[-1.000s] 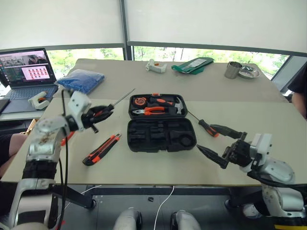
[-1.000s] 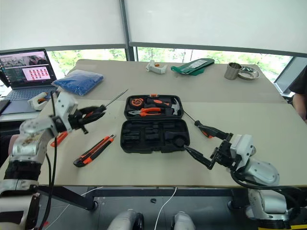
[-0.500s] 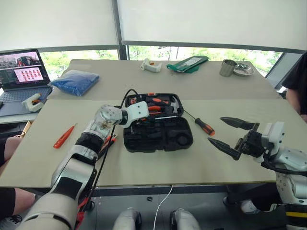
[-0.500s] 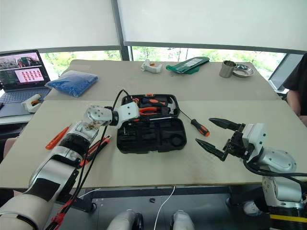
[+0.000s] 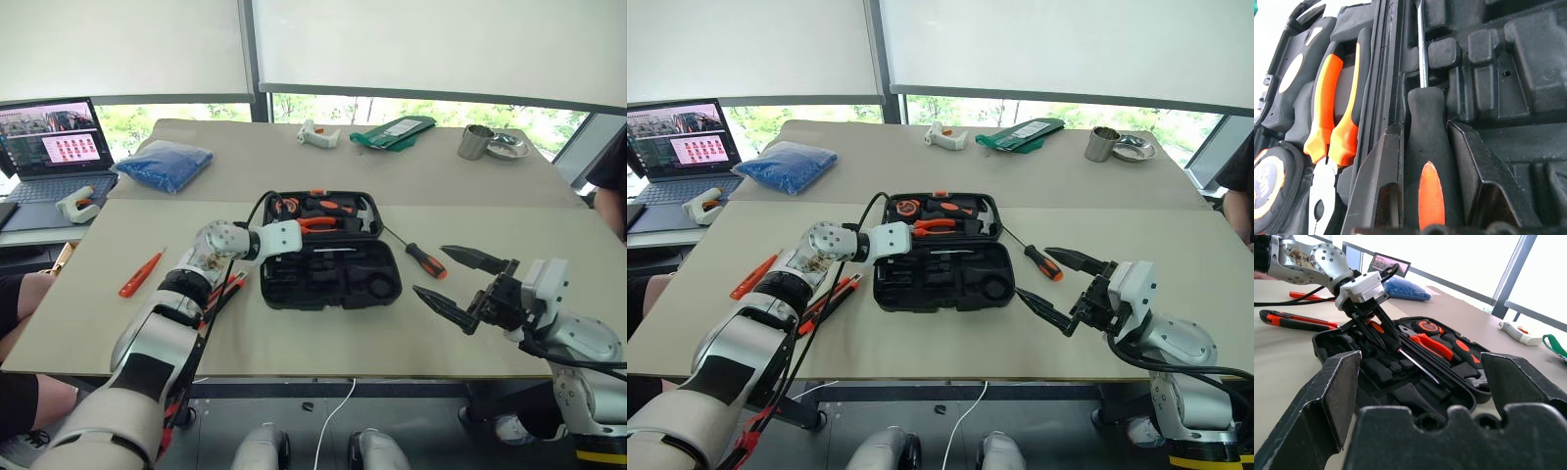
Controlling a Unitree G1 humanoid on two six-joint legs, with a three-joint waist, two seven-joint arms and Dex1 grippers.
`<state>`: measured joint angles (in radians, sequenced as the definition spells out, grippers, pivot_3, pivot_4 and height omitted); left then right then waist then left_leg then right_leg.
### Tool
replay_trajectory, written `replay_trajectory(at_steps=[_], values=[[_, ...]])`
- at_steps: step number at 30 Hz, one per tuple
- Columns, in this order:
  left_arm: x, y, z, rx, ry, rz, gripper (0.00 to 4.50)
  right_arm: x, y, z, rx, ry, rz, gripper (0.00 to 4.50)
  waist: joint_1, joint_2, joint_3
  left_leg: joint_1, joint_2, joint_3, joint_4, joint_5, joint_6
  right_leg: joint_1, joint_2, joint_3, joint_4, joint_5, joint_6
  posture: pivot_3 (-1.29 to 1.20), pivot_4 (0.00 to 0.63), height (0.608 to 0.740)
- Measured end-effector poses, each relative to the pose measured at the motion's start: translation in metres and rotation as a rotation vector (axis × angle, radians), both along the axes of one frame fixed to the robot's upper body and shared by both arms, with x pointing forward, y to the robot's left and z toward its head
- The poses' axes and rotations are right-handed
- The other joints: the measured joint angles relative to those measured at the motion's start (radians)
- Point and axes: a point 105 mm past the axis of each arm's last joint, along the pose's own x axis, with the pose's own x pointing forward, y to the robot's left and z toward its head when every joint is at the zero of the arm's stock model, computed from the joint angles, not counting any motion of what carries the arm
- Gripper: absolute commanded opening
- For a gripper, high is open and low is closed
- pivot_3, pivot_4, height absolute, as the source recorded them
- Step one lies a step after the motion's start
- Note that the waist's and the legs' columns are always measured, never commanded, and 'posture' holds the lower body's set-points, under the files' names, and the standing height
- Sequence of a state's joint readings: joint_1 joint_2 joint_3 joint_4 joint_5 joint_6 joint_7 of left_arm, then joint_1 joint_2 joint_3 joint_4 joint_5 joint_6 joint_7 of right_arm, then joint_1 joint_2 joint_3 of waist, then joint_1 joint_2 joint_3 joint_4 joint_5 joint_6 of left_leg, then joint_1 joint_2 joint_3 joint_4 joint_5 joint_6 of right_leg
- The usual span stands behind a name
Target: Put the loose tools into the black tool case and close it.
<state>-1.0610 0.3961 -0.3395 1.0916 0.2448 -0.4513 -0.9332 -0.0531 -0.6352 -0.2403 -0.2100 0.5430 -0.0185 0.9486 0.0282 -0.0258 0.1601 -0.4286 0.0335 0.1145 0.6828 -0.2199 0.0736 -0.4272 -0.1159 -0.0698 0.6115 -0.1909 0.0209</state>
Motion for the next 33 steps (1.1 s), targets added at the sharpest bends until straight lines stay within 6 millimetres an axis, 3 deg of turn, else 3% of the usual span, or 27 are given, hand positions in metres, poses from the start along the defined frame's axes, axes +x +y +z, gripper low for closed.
replay_trajectory(at_steps=[5,7,9,12,16,19,23,33], values=[[-0.002,-0.001,-0.001,-0.023,0.004,-0.015,0.88,0.001,0.002,-0.001,-0.004,0.0,-0.003,4.5,0.001,0.0,0.0,0.0,0.0,0.0,0.0,0.0,0.0,0.0,0.0,0.0,0.0,0.0,0.0,0.0,0.15,0.74],[-0.002,-0.002,-0.002,-0.045,0.016,-0.013,1.88,0.001,0.005,-0.001,-0.003,0.001,0.005,4.5,0.005,0.0,0.0,-0.001,0.0,0.0,0.0,0.0,0.0,0.0,0.0,0.0,0.0,0.0,0.0,0.0,0.15,0.74],[-0.001,-0.006,0.004,-0.113,0.011,-0.007,2.42,0.0,0.005,-0.001,-0.003,-0.001,0.007,4.5,0.009,0.0,0.0,-0.002,0.0,0.0,0.001,0.0,0.001,-0.001,0.0,0.0,0.0,0.0,0.0,0.0,0.15,0.74],[0.001,-0.021,0.026,-0.319,-0.027,-0.004,2.42,0.0,0.007,0.001,-0.004,-0.005,0.009,4.5,0.012,0.0,0.0,-0.004,0.0,-0.001,0.003,-0.001,0.002,-0.001,0.0,-0.001,0.0,0.001,0.001,0.0,0.15,0.74],[0.002,-0.023,0.047,-0.489,-0.045,0.001,2.42,0.0,0.005,-0.002,0.0,0.009,-0.003,4.5,0.005,0.0,0.0,-0.003,0.0,-0.001,0.003,-0.001,0.002,-0.001,0.0,-0.001,0.0,0.001,0.001,0.0,0.15,0.74],[0.001,-0.018,0.04,-0.557,0.02,0.043,1.74,0.0,0.003,-0.006,0.014,0.032,-0.021,4.5,-0.002,0.0,0.0,-0.002,0.0,-0.001,0.003,-0.001,0.002,-0.001,0.001,-0.001,0.001,0.001,0.001,0.0,0.15,0.74],[-0.001,-0.011,0.008,-0.523,0.14,0.109,0.12,-0.001,0.001,-0.01,0.026,0.051,-0.036,4.5,-0.008,0.0,0.0,-0.002,0.0,-0.001,0.003,-0.001,0.001,-0.001,0.001,-0.001,0.001,0.001,0.001,0.0,0.15,0.74],[0.009,-0.02,-0.006,-0.432,0.206,0.242,0.05,-0.002,-0.001,-0.007,0.026,0.049,-0.054,4.5,-0.005,0.0,0.0,0.0,0.0,-0.001,0.003,-0.001,0.001,0.002,0.001,-0.001,0.001,0.001,0.002,0.0,0.15,0.74]])
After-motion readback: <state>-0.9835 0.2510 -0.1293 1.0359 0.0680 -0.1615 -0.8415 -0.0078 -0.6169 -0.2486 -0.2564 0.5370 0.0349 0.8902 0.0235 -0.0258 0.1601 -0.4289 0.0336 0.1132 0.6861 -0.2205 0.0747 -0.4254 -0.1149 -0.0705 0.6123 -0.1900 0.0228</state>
